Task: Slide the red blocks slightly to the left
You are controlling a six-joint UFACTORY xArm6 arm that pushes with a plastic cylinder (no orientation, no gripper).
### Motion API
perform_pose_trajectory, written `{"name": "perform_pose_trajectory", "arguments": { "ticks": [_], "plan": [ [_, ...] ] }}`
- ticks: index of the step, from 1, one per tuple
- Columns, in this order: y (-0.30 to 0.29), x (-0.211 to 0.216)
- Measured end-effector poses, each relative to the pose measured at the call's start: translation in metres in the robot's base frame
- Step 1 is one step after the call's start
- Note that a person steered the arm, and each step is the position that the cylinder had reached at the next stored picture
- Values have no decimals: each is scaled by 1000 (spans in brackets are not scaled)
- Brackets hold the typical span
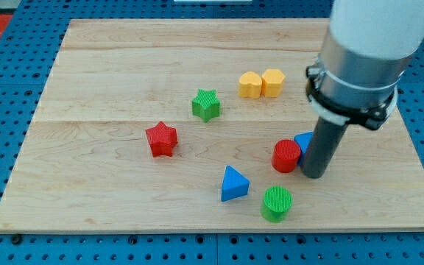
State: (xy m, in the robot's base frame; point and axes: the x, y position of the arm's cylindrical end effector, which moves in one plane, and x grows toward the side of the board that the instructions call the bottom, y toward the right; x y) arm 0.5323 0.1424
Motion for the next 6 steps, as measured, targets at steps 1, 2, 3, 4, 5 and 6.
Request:
{"name": "perform_pose_trajectory", "arguments": {
  "ticks": [1, 2, 3, 4, 5, 6],
  "plan": [
    [-27, -6],
    [-117, -17],
    [-172, -35],
    [-114, -64],
    [-157, -78],
    [-225, -49]
  ]
}}
